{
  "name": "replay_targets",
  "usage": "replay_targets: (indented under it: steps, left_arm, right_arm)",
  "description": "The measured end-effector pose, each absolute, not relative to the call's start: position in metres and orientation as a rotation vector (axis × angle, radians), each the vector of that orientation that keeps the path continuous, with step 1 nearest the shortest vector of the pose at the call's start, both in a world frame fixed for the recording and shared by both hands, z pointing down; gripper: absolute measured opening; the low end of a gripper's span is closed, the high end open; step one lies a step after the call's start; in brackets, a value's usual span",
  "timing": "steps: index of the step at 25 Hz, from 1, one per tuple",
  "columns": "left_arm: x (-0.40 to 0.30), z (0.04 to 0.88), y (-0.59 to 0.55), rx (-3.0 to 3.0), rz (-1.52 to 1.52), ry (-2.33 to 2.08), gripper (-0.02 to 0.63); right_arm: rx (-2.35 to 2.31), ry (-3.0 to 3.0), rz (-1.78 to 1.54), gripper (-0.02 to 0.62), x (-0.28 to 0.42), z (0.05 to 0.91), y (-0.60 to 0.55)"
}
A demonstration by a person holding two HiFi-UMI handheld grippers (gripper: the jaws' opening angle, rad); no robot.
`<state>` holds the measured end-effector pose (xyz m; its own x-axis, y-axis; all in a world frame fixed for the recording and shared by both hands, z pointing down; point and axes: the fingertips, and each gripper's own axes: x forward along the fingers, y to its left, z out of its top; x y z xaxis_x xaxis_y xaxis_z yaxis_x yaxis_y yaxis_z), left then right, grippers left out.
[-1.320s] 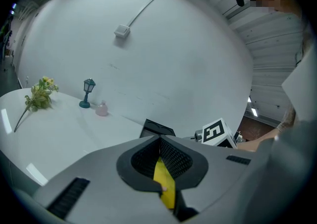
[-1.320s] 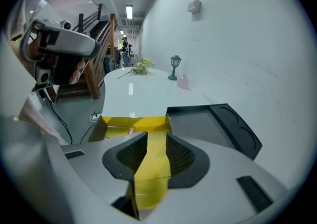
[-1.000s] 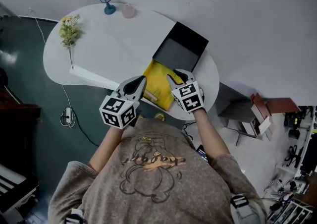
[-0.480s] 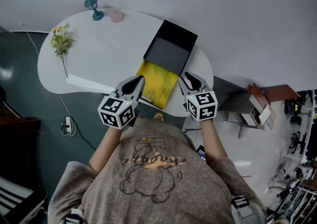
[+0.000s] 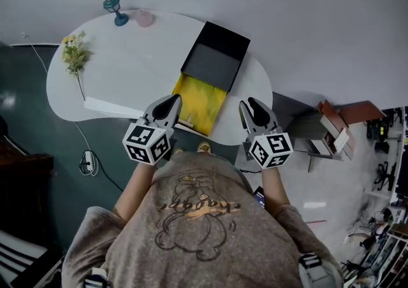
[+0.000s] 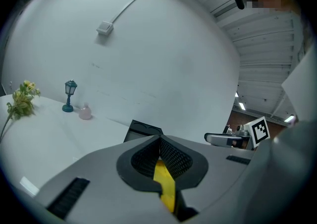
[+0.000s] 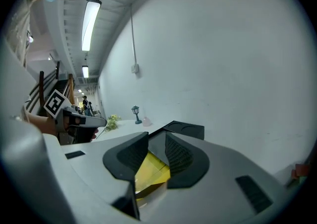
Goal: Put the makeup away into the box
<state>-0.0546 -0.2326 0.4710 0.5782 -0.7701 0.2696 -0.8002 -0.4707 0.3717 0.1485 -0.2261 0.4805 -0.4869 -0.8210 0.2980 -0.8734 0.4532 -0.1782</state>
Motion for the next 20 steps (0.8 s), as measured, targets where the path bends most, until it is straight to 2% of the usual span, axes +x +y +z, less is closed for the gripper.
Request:
replay_targets:
  steps: [10, 17, 20]
  left_arm:
    - [-0.067, 0.471, -0.234, 2.372, 0.069, -1.362, 0.021]
    - [-0.071, 0.471, -0.236, 2.43, 0.081, -1.443, 0.021]
    - [-0.07, 0.472, -0.237, 2.442, 0.074, -1.455, 0.021]
  right_arm:
    - [1.583, -2.547, 0.415, 0.06, 0.166, 0.484, -0.21]
    - [1.577, -2.547, 0.367, 0.005, 0.154, 0.491, -0.213]
    - [1.572, -2.542, 0.351, 0.002, 0.151, 0.494, -0.217]
